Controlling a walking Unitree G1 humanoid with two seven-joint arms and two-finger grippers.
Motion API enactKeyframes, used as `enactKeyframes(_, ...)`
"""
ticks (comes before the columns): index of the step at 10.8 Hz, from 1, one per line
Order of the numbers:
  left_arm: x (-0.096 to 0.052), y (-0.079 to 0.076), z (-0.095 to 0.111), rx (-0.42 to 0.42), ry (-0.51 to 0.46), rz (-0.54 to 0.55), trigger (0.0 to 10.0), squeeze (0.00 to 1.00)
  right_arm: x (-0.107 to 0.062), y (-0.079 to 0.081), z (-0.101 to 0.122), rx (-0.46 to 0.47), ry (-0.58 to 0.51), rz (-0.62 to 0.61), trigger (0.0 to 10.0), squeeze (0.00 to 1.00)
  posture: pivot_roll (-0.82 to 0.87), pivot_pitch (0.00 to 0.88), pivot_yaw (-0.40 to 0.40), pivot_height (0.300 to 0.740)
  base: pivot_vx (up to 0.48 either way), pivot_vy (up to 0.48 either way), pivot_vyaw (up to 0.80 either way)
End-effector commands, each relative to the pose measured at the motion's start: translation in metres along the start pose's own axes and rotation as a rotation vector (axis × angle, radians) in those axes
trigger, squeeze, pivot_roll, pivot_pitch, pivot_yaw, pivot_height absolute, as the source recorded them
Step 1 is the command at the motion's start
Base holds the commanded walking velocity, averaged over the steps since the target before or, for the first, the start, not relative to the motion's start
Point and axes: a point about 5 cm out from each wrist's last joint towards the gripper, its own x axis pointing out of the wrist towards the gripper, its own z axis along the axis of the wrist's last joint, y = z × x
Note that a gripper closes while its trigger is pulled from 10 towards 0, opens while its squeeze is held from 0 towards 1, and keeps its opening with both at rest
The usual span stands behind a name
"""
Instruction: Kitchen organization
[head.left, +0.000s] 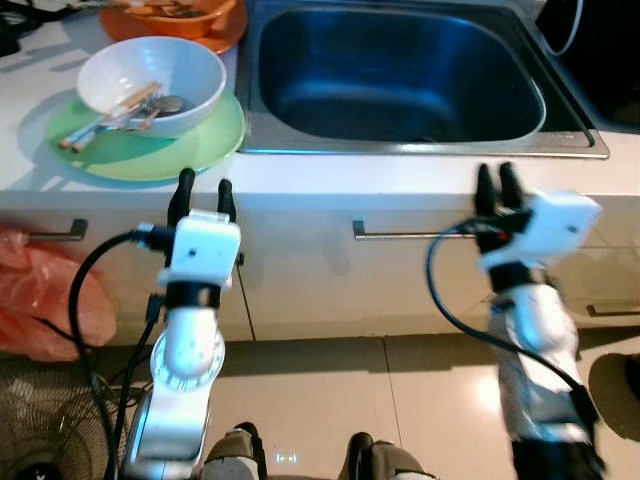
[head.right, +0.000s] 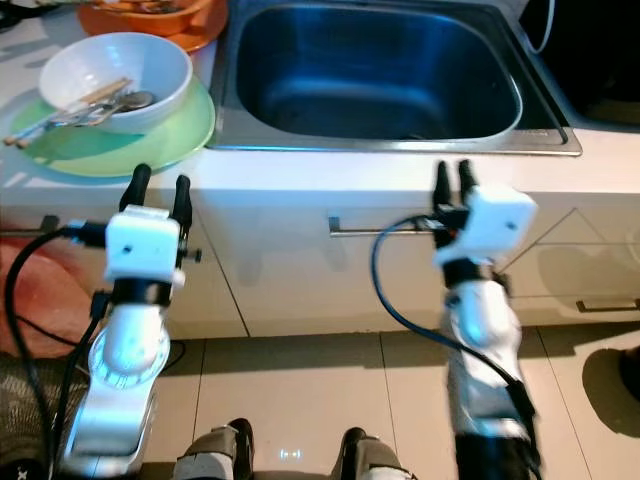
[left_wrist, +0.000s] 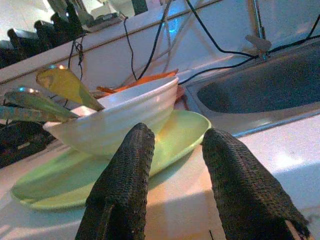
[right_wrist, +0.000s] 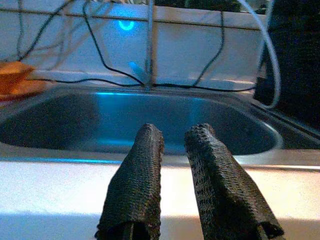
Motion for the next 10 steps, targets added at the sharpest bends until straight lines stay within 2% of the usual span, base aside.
enactKeyframes(1, 0.001, -0.002, -0.002, 0.008, 0.004, 0.008, 10.0, 0.0, 0.0, 0.001, -0.002, 0.008, -0.003, 0.003, 10.0, 0.0, 0.12, 0.179, -0.055, 0.74, 0.0, 0.0, 0.0)
enactKeyframes(3, 0.012, -0.007, -0.008, -0.003, -0.002, 0.024, 10.0, 0.0, 0.015, 0.011, -0.004, 0.039, -0.03, 0.013, 10.0, 0.0, 0.12, 0.171, -0.05, 0.74, 0.0, 0.0, 0.0)
enactKeyframes(7, 0.021, -0.016, -0.009, -0.048, -0.037, 0.012, 10.0, 0.0, 0.015, 0.018, -0.018, 0.062, -0.011, 0.034, 10.0, 0.0, 0.12, 0.169, -0.047, 0.74, 0.0, 0.0, 0.0)
enactKeyframes(9, 0.031, -0.026, -0.006, -0.107, -0.051, -0.032, 10.0, 0.0, 0.018, 0.022, -0.022, 0.064, -0.007, 0.052, 10.0, 0.0, 0.12, 0.167, -0.047, 0.74, 0.0, 0.0, 0.0)
enactKeyframes(10, 0.038, -0.037, -0.003, -0.166, -0.057, -0.069, 10.0, 0.0, 0.021, 0.024, -0.024, 0.063, -0.005, 0.061, 10.0, 0.0, 0.12, 0.164, -0.046, 0.74, 0.0, 0.0, 0.0)
